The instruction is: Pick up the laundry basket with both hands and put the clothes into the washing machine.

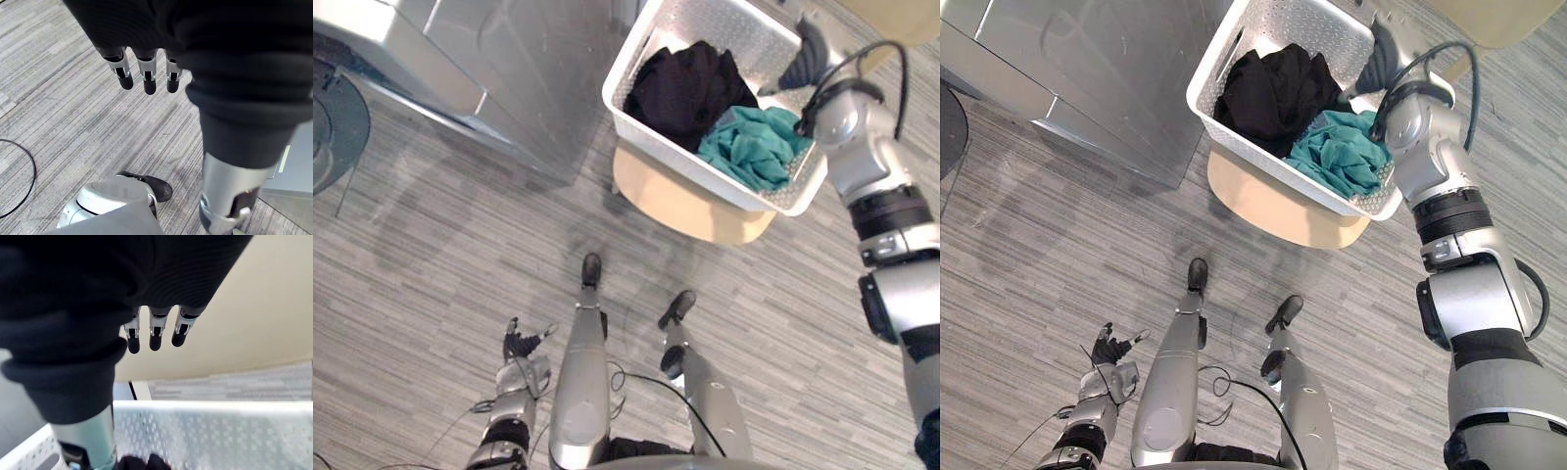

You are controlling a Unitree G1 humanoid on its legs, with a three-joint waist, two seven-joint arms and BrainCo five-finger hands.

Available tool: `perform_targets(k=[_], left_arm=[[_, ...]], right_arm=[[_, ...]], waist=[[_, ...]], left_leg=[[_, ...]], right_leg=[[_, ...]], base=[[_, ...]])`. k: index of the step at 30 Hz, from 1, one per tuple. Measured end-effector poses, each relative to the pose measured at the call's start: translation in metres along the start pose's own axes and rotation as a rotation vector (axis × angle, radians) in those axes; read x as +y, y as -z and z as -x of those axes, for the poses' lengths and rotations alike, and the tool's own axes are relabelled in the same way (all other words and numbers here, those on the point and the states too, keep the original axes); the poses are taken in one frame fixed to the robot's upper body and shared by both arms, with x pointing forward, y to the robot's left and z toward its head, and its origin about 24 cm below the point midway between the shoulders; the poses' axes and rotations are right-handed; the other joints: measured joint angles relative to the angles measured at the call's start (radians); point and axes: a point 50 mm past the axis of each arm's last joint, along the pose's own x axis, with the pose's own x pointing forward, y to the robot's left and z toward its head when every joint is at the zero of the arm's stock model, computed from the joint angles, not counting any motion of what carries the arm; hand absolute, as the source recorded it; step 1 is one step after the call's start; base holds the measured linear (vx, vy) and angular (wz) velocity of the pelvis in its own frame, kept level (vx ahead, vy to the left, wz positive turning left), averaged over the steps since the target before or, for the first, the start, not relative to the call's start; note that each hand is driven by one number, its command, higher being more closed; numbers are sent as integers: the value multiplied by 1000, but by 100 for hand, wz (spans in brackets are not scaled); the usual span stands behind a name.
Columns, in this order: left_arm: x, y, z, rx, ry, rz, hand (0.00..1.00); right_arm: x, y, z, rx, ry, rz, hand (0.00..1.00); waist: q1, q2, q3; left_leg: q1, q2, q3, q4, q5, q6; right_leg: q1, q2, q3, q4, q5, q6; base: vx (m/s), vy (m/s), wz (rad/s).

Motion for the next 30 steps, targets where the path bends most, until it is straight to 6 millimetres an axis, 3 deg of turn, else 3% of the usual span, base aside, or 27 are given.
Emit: perform_targets(k=[3,7,11,15,24,30], left_arm=[[-1,-3,-1,0,-9,2,0],[-2,-4,-2,-3,-11,4,0],[-7,-6,-3,-5,-9,8,0],[-11,0,-1,11,-6,15,0],[-12,-3,-1,1,-25,56,0],[-23,-28,1,-106,-35,190,0]], right_arm=[[-8,-7,0,-19,51,3,0],[5,-17,1,-20,66,-81,0],[47,-9,7,73,-56,-125,0],[76,8,16,180,-162,-154,0],[91,-13,16,154,-203,-211,0],[93,-23,14,129,-217,-257,0]], waist=[[-6,-6,2],[-9,-8,2],[10,-9,2],[33,-9,2],[34,-19,6],[40,-19,6]], left_leg=[[0,1,-1,-2,5,0],[1,0,-3,-22,21,0],[-1,-1,-17,-52,44,-2],[-11,-2,-32,-59,51,-6],[-64,17,-48,-69,68,-17],[-99,37,-53,-70,74,-27]], right_leg=[[0,2,0,0,1,-1],[-4,2,-2,0,1,-1],[-10,5,-13,0,1,-1],[-13,9,-26,-7,1,-1],[-47,37,-30,-39,26,1],[-78,56,-32,-43,27,1]], base=[[0,0,0],[-13,18,5],[4,15,9],[20,17,9],[16,6,0],[6,0,-3]])
